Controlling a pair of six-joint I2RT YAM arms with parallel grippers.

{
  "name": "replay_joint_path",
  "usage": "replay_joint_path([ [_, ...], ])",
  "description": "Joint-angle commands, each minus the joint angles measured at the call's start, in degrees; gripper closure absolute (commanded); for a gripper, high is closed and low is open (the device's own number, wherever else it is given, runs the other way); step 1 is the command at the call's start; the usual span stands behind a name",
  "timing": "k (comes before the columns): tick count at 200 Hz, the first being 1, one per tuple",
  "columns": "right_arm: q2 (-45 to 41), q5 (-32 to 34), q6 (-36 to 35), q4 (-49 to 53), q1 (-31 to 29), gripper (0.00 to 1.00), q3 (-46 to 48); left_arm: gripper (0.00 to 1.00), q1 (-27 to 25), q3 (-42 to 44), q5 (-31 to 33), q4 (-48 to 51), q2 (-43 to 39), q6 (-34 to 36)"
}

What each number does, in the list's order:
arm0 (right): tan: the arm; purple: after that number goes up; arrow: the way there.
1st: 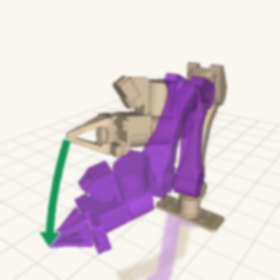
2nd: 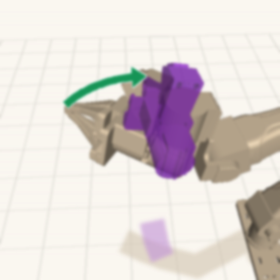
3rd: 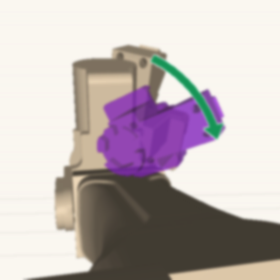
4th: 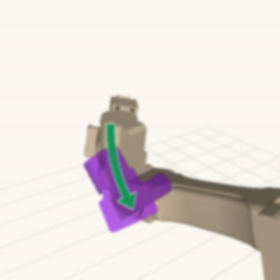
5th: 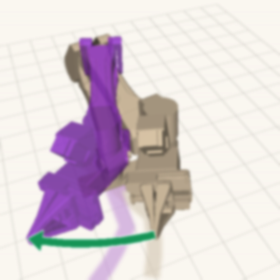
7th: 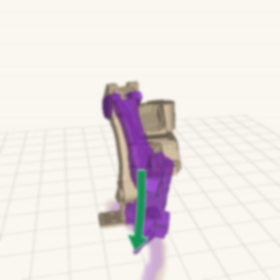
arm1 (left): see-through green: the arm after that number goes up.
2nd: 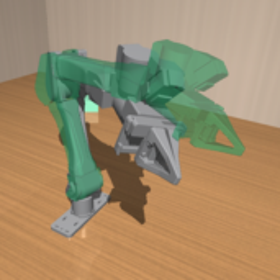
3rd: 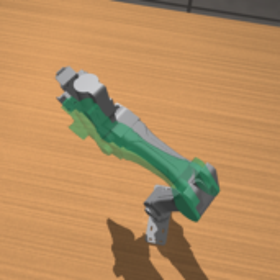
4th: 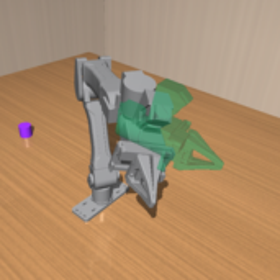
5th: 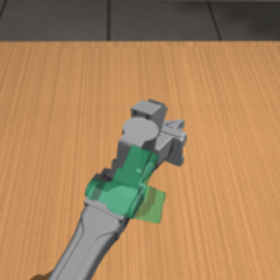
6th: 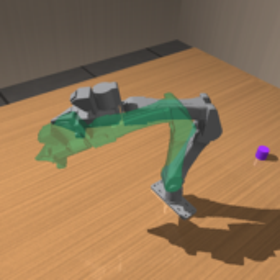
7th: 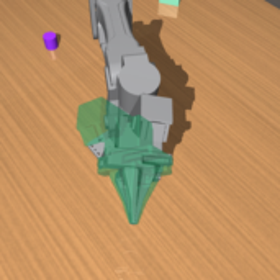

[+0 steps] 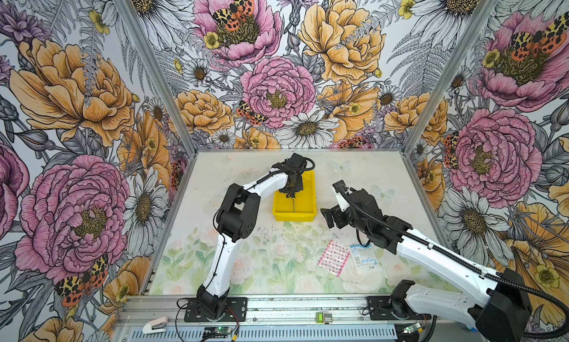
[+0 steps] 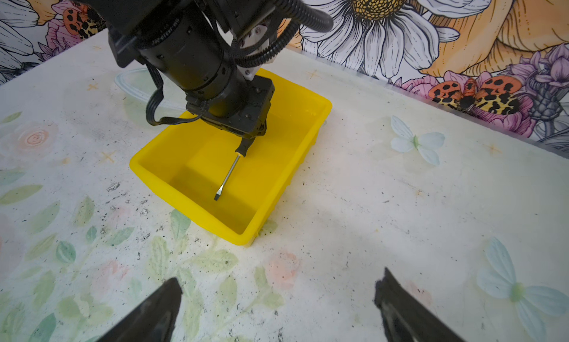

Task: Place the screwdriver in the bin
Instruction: 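Lower the held screwdriver into the yellow bin with the left gripper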

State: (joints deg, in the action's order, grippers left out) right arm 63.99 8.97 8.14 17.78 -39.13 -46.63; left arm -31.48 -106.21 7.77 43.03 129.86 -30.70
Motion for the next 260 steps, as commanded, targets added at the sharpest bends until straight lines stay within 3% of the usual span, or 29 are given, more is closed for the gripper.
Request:
replay_joint_path([
  [1,-1.21,1.48,1.13,-0.69,0.57,0.0,0.48,1.0,0.55,-1.54,-1.35,-1.23,1.09,-0.8],
  [192,-2.15,-0.26,0.56,-0.89,2.21,0.01,-0.87,0.98,-0.1,-1.5,-1.77,-1.19,4.85,0.54],
  [222,-2.46,0.49,0.89,-0.97,2.22,0.0,-0.7,0.9,0.18,-1.88,-2.39,-1.19,5.13,0.91],
  [260,-3.38,1.36,1.17,-0.87,2.26,0.01,-0.3,0.7,0.46,-2.15,-3.11,-1.19,4.46,1.55],
])
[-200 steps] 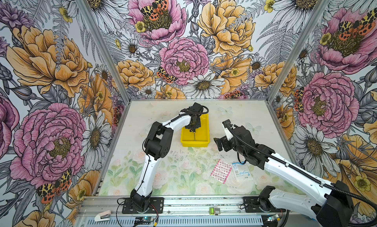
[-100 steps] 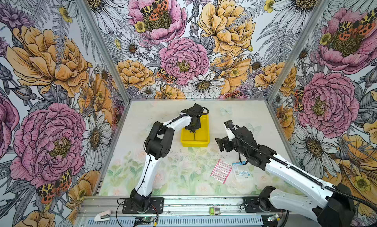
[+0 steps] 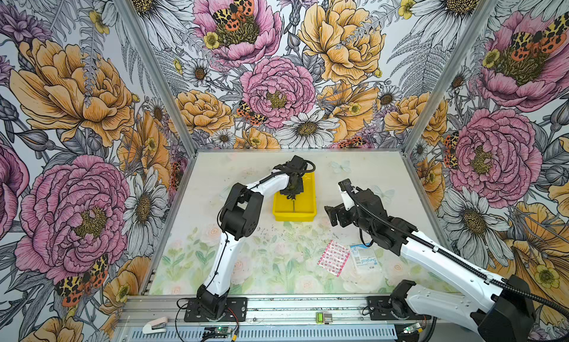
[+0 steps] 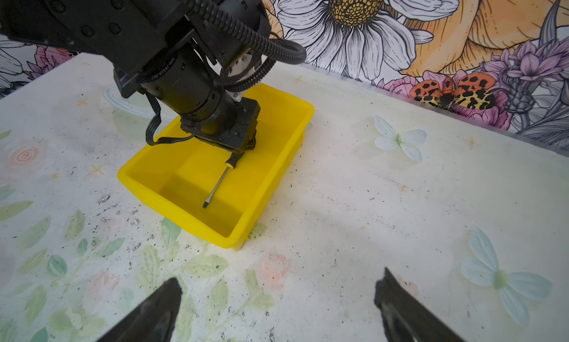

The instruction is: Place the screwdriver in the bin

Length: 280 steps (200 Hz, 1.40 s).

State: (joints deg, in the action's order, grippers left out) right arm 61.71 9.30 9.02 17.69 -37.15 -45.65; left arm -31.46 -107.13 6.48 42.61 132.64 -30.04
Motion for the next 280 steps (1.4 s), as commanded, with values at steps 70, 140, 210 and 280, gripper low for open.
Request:
replay_joint_path([
  [70,-5.2,5.64,-1.05,-0.56,0.41,0.01,-0.81,0.27,0.41,-1.85,-1.7,-0.69,-3.06,1.56],
  [140,-12.63,6.88,-0.65,-0.73,0.47,0.01,2.58,0.01,-2.29,3.79,2.04,-0.63,-13.88,0.59],
  [210,-21.22,9.84,0.81,-0.61,0.75,0.01,8.07,0.01,-8.94,20.77,13.91,-0.73,-34.96,-0.89],
  [280,-23.15,22.7,6.77,-0.29,1.35,0.01,11.6,0.01,-6.03,48.51,24.45,-10.8,-60.8,3.52],
])
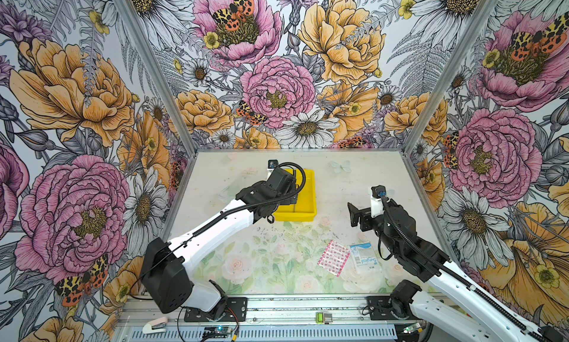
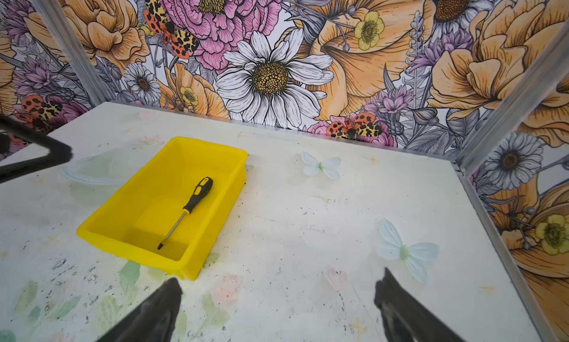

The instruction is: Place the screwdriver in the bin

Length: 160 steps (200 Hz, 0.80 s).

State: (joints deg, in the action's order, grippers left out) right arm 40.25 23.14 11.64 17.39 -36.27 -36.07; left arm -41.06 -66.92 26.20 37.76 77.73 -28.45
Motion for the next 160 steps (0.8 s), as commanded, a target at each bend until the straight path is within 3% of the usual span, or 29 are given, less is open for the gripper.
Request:
replay_joint_path([
  [1,-1.77,9.08,4.3,0.02,0.44,0.01,2.13,0.01,3.77,8.82,4.74,-6.16,-6.22,1.87],
  [20,-3.84,15.77,6.28,0.03,0.88,0.0,4.4,0.01,8.59,16.48,4.8,-10.24,-13.63,1.74],
  [64,-5.39,16.75,4.79,-0.3,3.53,0.0,8.7,0.01,20.66,35.5,1.81,-25.08,-29.26,6.57],
  [92,-4.91,18.76,5.5,-1.36,4.69,0.0,10.74,0.01,25.54,42.33,-1.79,-28.86,-36.73,10.32],
  [120,-3.7,22.6,6.78,-3.49,7.5,0.0,12.7,0.01,28.4,44.3,-1.63,-30.87,-38.0,16.91],
  [160,-0.78,14.87,1.72,-13.17,16.71,0.01,15.06,0.01,31.38,48.44,-3.92,-40.53,-34.65,25.36],
])
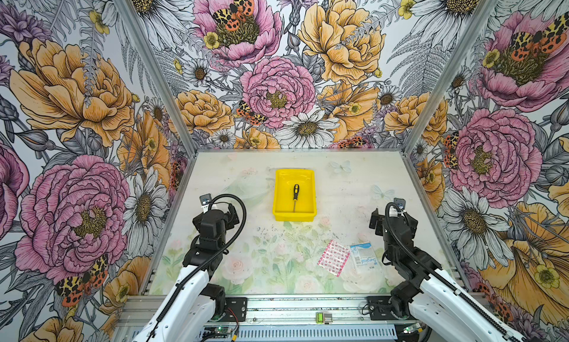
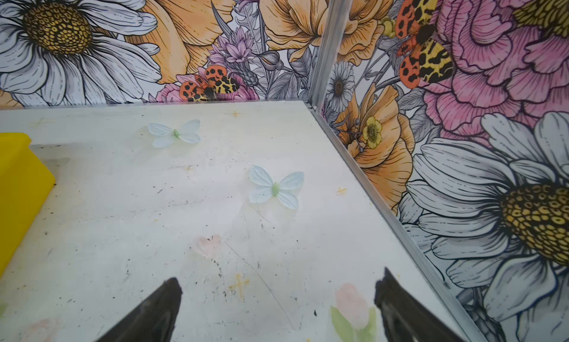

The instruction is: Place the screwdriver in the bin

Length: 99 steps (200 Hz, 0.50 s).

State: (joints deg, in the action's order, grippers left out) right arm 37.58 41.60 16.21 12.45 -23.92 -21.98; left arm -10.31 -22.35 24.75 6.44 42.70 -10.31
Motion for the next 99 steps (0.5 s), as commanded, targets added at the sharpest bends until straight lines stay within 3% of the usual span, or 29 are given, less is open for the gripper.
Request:
replay_joint_path([
  [1,2.06,-3.84,-3.07,-8.71,4.61,0.01,1.06,0.01,0.63,4.1,-2.54,-9.84,0.38,7.35],
  [28,7.17,-8.09,-4.74,-16.17,10.12,0.01,4.25,0.02,1.37,9.24,-2.3,-20.4,1.47,8.29],
  [49,10.3,-10.2,-4.66,-20.39,13.31,0.01,5.61,0.02,2.38,7.97,-1.07,-20.1,6.49,7.77],
  [99,18.38,-16.66,-6.05,-29.64,19.11,0.01,5.81,0.01,3.97,6.61,-7.69,-35.73,19.07,11.27],
])
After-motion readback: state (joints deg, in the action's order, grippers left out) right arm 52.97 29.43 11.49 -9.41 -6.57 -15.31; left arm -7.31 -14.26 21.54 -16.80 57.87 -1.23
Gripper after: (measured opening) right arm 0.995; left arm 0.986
